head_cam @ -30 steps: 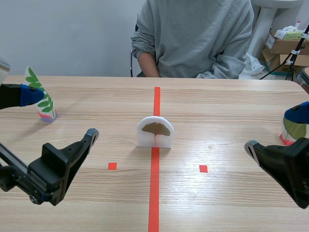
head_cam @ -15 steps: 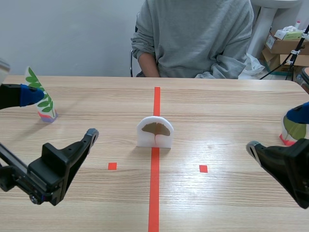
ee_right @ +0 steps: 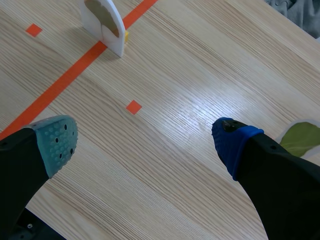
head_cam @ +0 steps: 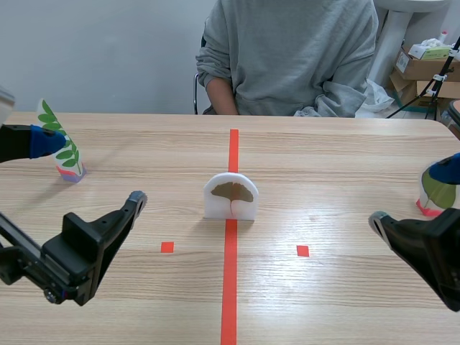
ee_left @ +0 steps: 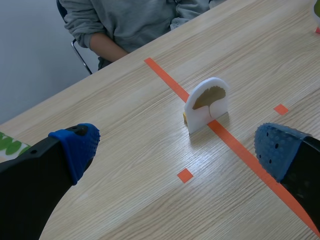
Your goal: Do the leaf sorting experiment
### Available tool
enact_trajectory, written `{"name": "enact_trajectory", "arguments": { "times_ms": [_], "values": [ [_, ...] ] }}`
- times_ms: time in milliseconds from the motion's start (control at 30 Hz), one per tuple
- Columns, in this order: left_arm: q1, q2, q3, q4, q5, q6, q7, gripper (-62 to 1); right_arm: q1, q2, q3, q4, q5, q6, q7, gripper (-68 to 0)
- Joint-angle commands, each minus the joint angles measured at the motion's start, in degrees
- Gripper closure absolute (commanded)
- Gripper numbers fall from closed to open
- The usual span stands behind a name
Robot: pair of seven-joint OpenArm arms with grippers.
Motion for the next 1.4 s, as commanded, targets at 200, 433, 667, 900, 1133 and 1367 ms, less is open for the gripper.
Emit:
{"name": "enact_trajectory", "arguments": {
  "times_ms": [200,433,667,900,1133,1367],
  "values": [
    [-0.17,0.00,0.17,0.31,-0.52,0.07,-0.79,-62.3,0.07,0.61,0.37,0.37,-1.64,-0.22,1.14,-54.7],
    [-0.17,0.00,0.17,0.31,-0.52,0.07,-0.79,-62.3,1.57,0.63,0.37,0.37,-3.06,-0.37,0.33,-54.6],
    [-0.15,-0.02,0.17,0.31,-0.52,0.07,-0.39,-62.3,9.46,1.29,-1.38,-5.35,-4.04,0.09,0.42,-54.6],
    [-0.15,0.00,0.17,0.31,-0.52,0.07,-0.42,-62.3,24.48,6.03,-12.63,-22.12,-4.02,0.28,1.40,-54.6],
    [-0.15,0.00,0.17,0.31,-0.52,0.07,-0.39,-62.3,40.76,7.50,-28.57,-36.02,-4.28,0.26,2.60,-54.6],
    [-0.15,0.79,0.17,0.31,-0.50,0.09,-0.39,-62.3,55.84,2.34,-41.90,-50.42,-7.13,0.22,5.16,-54.6]
  ]
}}
